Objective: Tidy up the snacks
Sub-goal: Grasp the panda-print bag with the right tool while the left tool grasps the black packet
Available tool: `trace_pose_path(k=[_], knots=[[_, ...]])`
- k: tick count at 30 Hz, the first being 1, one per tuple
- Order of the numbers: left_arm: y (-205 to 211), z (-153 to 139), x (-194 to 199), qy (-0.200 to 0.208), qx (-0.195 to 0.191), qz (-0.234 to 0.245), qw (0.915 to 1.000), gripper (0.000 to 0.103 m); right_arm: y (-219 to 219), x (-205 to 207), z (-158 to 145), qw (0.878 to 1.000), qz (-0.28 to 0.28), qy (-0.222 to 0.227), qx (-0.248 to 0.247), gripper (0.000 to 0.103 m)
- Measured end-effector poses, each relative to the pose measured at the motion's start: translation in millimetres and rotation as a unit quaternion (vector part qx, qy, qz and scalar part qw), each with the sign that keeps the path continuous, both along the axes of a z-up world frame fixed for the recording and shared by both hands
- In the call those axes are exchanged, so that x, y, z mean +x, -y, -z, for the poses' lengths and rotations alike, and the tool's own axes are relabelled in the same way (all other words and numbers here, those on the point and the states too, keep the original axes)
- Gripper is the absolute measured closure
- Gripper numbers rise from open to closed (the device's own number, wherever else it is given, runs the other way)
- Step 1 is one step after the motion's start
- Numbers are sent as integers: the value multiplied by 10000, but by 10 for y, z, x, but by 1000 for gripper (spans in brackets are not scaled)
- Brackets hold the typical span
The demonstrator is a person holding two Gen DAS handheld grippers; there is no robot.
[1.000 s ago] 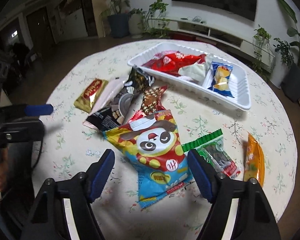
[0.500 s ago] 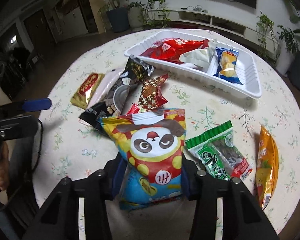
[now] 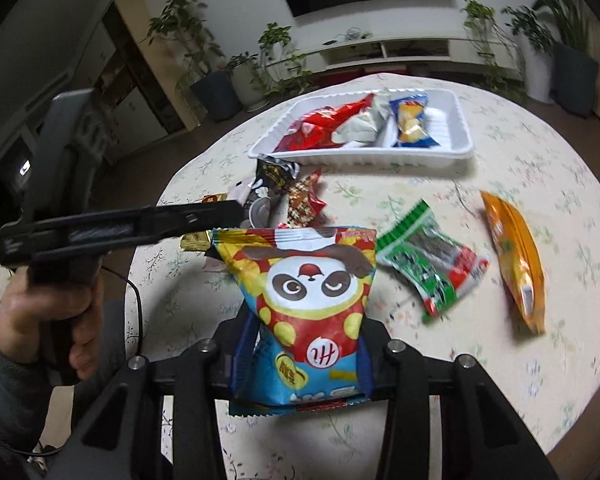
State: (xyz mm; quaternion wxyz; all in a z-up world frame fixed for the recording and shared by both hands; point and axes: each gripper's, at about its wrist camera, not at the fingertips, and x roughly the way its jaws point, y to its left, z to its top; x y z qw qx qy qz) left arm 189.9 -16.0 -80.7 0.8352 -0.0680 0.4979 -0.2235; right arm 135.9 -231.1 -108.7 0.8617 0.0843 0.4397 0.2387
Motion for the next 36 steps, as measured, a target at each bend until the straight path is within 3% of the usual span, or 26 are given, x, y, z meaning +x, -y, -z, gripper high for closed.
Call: trace_pose_path(k=[14,22,24,25,28,36], knots=[[43,304,403,-498,781,-40,9957,63,61,-37,44,9996,16,-8,269,58],[153,392,579,-523,942,27,9942,63,67,-39,41,9997,0,-5,252,58],[202,394,574,-436,1124,114,9926,66,65,-41,38,9997,-3,-4,251,58],[220,396,566,-382,1223,135,9917,73,65,-42,37,9997,-3,0,251,58],[211,394,550,-297,1179,169,9924,83,55,-53,38,9997,-12,-3,257,58],[121,376,400,-246,773,237,9964,85,29,-81,44,9995,53,-26,313,58]])
